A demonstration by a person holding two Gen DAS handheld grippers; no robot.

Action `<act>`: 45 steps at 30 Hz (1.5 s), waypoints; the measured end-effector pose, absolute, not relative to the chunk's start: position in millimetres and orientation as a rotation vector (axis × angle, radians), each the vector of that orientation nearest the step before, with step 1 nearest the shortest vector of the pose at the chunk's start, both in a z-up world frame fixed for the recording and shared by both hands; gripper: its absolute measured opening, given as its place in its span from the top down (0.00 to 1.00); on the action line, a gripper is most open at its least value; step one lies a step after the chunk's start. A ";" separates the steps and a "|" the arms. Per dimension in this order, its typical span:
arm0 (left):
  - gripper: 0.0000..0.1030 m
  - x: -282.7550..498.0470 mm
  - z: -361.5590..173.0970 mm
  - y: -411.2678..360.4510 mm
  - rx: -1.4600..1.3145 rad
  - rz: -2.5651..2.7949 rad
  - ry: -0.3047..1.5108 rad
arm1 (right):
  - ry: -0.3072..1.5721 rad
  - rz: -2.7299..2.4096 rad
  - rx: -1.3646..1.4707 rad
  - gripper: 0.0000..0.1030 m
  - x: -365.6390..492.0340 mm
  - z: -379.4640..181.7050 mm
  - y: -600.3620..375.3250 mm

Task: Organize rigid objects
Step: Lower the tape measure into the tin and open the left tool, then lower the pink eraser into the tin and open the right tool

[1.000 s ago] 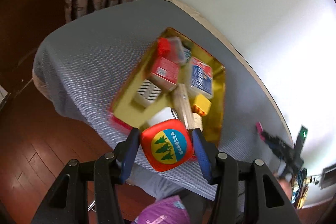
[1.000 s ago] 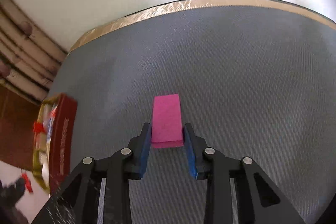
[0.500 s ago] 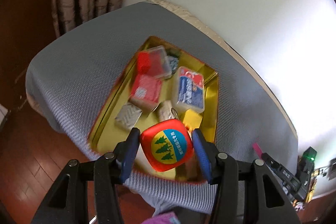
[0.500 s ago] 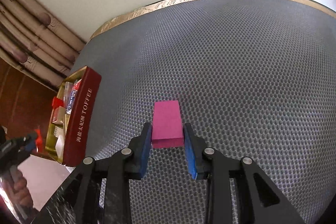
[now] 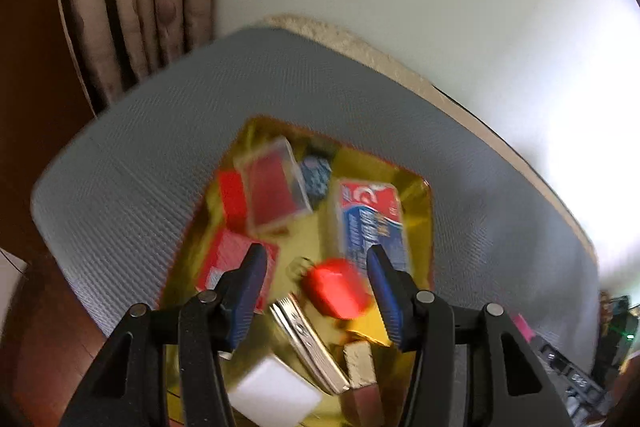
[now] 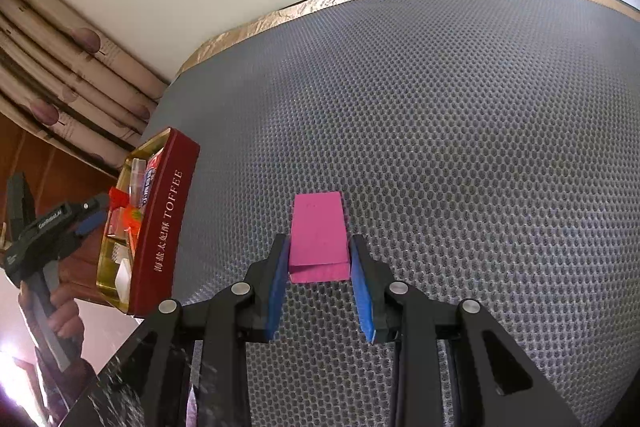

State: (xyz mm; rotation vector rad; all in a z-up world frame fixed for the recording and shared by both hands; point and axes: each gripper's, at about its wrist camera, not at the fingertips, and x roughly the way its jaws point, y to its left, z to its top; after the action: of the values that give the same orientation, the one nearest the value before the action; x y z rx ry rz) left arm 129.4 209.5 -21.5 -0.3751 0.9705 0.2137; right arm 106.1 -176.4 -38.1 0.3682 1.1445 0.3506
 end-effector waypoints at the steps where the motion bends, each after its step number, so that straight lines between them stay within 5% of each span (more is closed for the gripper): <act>1: 0.48 125.6 -16.4 210.2 -0.371 0.228 0.954 | 1.144 0.354 0.370 0.72 105.7 -37.6 -176.0; 7: 0.45 72.5 6.7 214.5 -0.445 0.294 0.844 | 1.129 0.404 0.391 0.72 103.6 -23.7 -167.0; 25: 0.44 -5.1 -31.8 232.9 -0.536 0.352 0.929 | 1.107 0.704 0.345 0.72 106.8 53.9 -32.7; 45: 0.44 8.8 -40.2 220.8 -0.427 0.352 0.955 | 1.193 0.724 -0.025 0.71 143.4 5.8 108.8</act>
State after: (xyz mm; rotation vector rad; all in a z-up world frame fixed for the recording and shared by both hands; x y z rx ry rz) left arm 8.8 220.8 -40.2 -0.4271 0.9547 0.3520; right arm 143.4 108.8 5.8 -0.0247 1.1928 0.7240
